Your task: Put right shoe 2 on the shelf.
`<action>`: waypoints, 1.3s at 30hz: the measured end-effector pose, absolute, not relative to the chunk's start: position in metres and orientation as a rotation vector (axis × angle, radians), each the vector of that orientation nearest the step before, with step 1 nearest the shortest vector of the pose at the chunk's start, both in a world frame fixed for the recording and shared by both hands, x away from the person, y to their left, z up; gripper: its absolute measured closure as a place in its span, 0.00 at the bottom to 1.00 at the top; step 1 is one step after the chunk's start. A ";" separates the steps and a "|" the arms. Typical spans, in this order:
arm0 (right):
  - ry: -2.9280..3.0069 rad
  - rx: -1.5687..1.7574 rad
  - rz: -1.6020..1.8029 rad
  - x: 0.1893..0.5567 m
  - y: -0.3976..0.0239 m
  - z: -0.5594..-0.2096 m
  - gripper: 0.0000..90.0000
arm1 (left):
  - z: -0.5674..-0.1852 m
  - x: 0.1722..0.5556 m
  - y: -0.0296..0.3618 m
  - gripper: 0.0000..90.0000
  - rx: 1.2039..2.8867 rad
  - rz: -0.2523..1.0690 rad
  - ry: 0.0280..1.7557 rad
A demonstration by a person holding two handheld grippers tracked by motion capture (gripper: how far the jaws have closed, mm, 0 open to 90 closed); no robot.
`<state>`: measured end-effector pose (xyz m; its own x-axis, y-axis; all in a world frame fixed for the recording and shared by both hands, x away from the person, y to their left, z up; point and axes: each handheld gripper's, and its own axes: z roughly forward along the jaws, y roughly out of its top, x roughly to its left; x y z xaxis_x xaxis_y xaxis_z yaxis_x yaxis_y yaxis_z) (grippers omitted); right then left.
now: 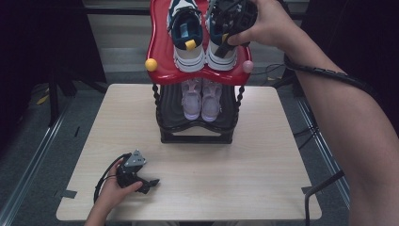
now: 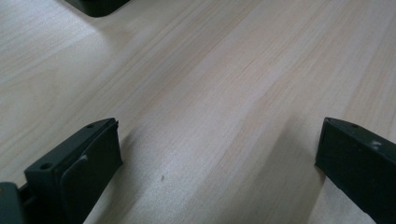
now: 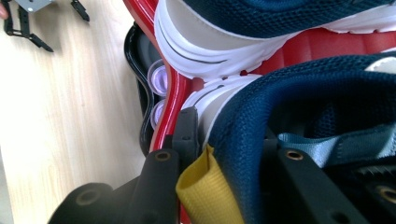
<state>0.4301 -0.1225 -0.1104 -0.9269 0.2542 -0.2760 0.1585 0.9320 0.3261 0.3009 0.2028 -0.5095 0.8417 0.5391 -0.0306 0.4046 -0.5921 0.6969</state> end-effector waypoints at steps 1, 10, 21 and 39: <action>2.773 0.301 0.430 0.430 -0.123 -0.111 0.78 | -0.510 0.301 0.203 0.00 2.282 0.236 0.683; 2.769 0.288 0.428 0.428 -0.123 -0.117 0.79 | -0.510 0.301 0.203 0.00 2.283 0.236 0.682; 2.756 0.334 0.437 0.426 -0.123 -0.117 0.65 | -0.509 0.302 0.203 0.00 2.285 0.235 0.677; 2.743 0.290 0.445 0.426 -0.120 -0.119 0.77 | -0.510 0.302 0.201 0.00 2.282 0.238 0.675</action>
<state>0.4265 -0.1204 -0.1193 -0.9194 0.2519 -0.3020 0.1435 0.9298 0.3389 0.3023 0.2014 -0.5097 0.8448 0.5343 -0.0282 0.3988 -0.5937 0.6989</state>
